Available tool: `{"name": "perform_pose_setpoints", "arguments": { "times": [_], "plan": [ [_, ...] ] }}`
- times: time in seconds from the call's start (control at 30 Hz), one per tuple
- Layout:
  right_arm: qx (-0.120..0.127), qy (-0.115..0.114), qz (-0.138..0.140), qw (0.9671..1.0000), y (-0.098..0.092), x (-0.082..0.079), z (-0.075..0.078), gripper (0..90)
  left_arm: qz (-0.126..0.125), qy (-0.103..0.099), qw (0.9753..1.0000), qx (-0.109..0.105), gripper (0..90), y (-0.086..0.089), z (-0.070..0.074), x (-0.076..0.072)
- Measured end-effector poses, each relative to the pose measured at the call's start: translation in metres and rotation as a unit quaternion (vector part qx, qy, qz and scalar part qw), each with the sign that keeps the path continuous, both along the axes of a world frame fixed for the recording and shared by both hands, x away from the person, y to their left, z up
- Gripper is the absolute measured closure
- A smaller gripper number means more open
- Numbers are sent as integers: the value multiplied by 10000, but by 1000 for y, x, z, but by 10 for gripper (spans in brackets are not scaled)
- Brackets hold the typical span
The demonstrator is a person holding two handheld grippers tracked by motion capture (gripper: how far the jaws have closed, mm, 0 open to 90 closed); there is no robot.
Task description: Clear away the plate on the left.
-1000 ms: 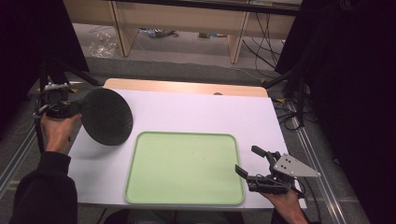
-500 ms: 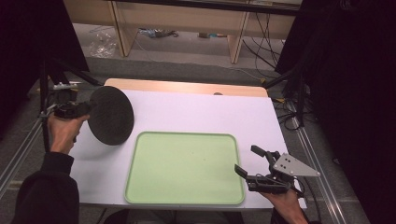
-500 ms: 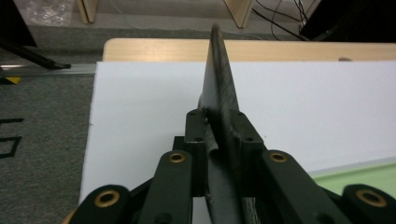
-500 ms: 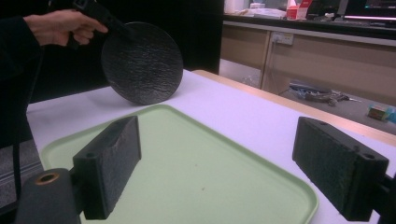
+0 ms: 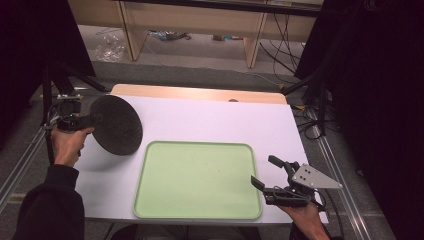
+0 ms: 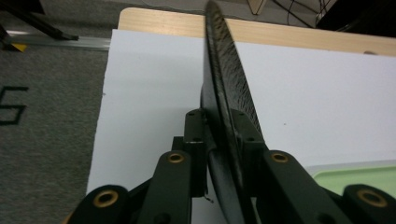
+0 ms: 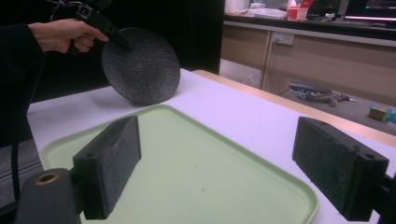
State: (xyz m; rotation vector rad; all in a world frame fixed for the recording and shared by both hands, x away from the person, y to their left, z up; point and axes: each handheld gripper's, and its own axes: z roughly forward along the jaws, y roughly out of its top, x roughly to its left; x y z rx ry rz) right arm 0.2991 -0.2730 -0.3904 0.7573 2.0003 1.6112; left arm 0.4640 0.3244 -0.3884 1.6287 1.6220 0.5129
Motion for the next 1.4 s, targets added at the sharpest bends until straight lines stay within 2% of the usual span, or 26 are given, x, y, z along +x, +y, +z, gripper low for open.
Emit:
{"name": "perform_pose_setpoints", "arguments": {
  "times": [0.03, 0.07, 0.1, 0.13, 0.2, 0.23, 0.43, 0.6, 0.8, 0.93, 1.03, 1.07, 1.1, 1.17, 1.2, 1.27, 1.33, 1.37, 1.4],
  "plan": [
    [0, 0, 0, 10000, 0, 0, 0, 162, 0, 0, 10000, 0, 795, 0, 0, 0],
    [-13, 29, -55, 10000, 0, -1, 0, 162, 93, -49, 9997, -210, 795, -1, -1, 0],
    [-22, 17, -60, 10000, -1, -1, 0, 162, 19, -84, 9995, -300, 802, 2, -1, 1],
    [-40, -74, -70, 9999, -2, 0, 0, 162, -2, -81, 9996, -275, 804, 0, 1, 0],
    [-35, -71, -72, 9999, -2, 0, 0, 162, -12, -131, 9994, -322, 805, 0, 0, 0],
    [-30, -74, -72, 9999, -2, 0, 0, 162, 21, -83, 9995, -315, 805, 0, 1, 0],
    [-10, -85, -51, 10000, -2, 0, 0, 162, 2, -172, 9981, -597, 806, 6, -3, -1],
    [-2, -86, -45, 10000, -2, 0, 0, 162, -74, -210, 9984, -520, 806, 5, 1, -2],
    [-35, -65, -76, 9999, -2, 0, 0, 162, -144, -348, 9974, -609, 806, 9, 12, -6],
    [-41, -68, -73, 9999, -2, 0, 0, 162, -224, -372, 9969, -664, 806, 10, 12, -9],
    [-49, -76, -82, 9999, -2, 1, 0, 162, -260, -359, 9973, -592, 806, 8, 12, -10],
    [-57, -76, -72, 9999, -2, 1, 0, 162, -335, -362, 9970, -598, 806, 5, 12, -11],
    [-40, 18, -51, 10000, -1, 0, 0, 161, -376, -355, 9965, -651, 806, 5, 13, -11],
    [-40, 19, -65, 10000, -1, -1, 0, 162, -405, -371, 9961, -696, 806, 5, 13, -12],
    [-42, -68, -80, 9999, -2, 0, 0, 162, -399, -394, 9957, -742, 806, 4, 14, -13],
    [-36, -68, -82, 9999, -2, 0, 0, 161, -487, -413, 9950, -763, 806, 2, 16, -15],
    [-62, -81, -73, 9999, -2, 0, 0, 162, -613, -453, 9945, -719, 807, -2, 19, -17],
    [-62, -82, -77, 9999, -2, 0, 0, 161, -606, -451, 9950, -654, 807, -3, 20, -19],
    [-64, -80, -74, 9999, -2, 0, 0, 162, -670, -455, 9941, -718, 807, -5, 20, -20]
  ]
}}
